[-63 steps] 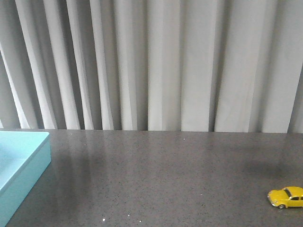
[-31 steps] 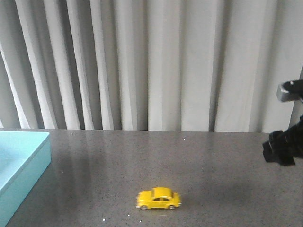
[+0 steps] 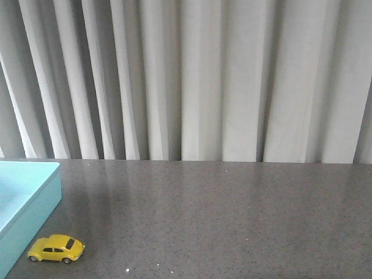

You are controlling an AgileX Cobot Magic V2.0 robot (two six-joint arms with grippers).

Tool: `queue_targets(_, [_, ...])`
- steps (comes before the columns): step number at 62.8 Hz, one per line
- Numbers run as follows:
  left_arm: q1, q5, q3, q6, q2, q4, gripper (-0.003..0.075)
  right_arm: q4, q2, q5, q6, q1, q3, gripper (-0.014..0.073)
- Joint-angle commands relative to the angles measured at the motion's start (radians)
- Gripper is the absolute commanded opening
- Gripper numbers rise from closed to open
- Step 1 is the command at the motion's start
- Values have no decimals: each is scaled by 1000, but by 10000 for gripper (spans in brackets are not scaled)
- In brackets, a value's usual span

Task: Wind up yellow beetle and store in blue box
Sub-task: 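Open the right gripper, releasing the car to roll toward the box, then lower the left gripper onto the car and grasp it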

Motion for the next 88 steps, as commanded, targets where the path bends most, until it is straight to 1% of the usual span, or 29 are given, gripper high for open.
queue_targets(1, [-6,-74,-24,-11,1,-5,539,2,-51,-93,1,-2,20,526])
queue_targets(10, [-6,-76,-24,-11,1,-5,539,1,-86,-86,1,-2,38,526])
queue_targets(28, [-6,-77,-24,-11,1,-7,539,4,-86,-61,1,-2,38,526])
queue_targets(33, [-6,-73,-37,19,13,-6,534,4,-86,-60,1,-2,38,526])
queue_targets(37, [-6,-40,-67,81,44,-6,525,4,-86,-60,1,-2,38,526])
queue_targets(42, [-6,30,-125,192,105,-6,513,4,-86,-60,1,-2,38,526])
queue_targets(45, [-6,83,-168,289,158,-6,504,4,-86,-60,1,-2,38,526])
queue_targets(49, [-6,152,-231,378,224,-7,496,4,-86,-60,1,-2,38,526])
queue_targets(54, [-6,203,-293,466,310,-7,492,4,-86,-60,1,-2,38,526])
queue_targets(60, [-6,246,-368,542,425,-21,492,4,-86,-60,1,-2,38,526])
queue_targets(73, [-6,275,-524,691,672,-105,492,4,-86,-60,1,-2,38,526])
queue_targets(88, [-6,344,-706,857,914,-111,492,4,-86,-60,1,-2,38,526])
